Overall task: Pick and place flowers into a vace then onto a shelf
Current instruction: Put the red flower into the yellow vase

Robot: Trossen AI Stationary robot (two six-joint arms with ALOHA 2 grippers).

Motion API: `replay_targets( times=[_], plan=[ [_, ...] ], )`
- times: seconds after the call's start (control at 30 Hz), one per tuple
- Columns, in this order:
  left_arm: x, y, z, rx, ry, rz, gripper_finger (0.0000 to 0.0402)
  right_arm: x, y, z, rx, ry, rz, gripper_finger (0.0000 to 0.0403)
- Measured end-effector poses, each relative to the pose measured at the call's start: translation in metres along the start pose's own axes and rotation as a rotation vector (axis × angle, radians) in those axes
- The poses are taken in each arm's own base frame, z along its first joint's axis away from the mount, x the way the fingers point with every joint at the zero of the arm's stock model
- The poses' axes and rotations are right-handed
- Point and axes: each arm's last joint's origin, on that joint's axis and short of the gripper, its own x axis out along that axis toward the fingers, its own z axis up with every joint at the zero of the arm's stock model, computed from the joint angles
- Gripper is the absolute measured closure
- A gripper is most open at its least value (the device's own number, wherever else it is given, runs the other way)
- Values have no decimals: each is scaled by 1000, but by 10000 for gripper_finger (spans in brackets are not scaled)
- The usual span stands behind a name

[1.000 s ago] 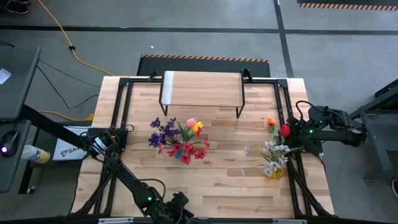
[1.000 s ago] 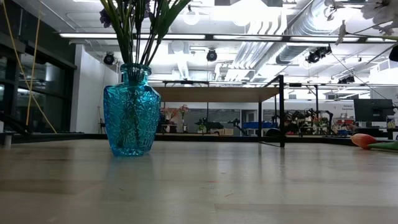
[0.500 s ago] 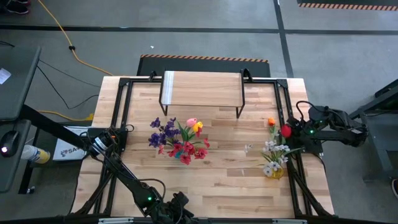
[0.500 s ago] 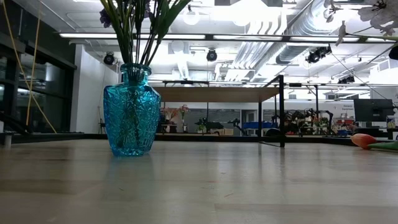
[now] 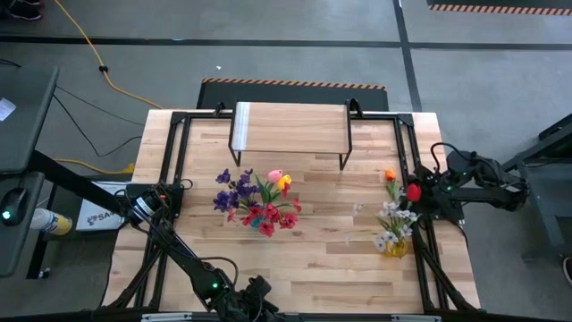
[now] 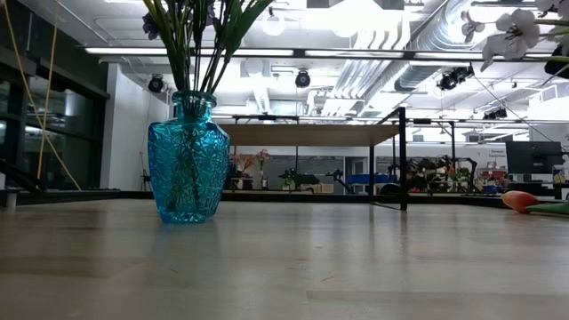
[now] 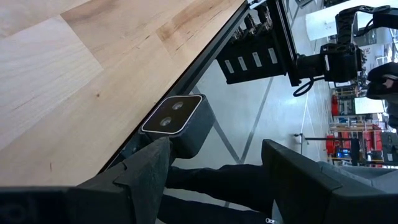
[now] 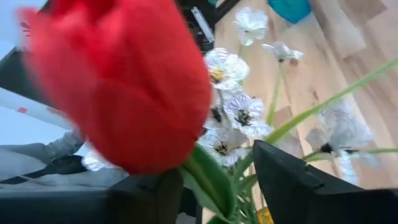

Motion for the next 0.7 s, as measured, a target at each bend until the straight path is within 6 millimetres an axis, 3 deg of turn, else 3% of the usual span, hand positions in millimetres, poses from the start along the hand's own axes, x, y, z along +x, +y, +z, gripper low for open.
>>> replay_targets(
  times=[0.27,0.7],
  plan=[
    [0,0,-1,0,25,-1,114,0,-5,-5,23,42,-47,184],
    [0,0,-1,0,27,-1,114,-1,-3,-5,19,63,-18,183]
  ],
)
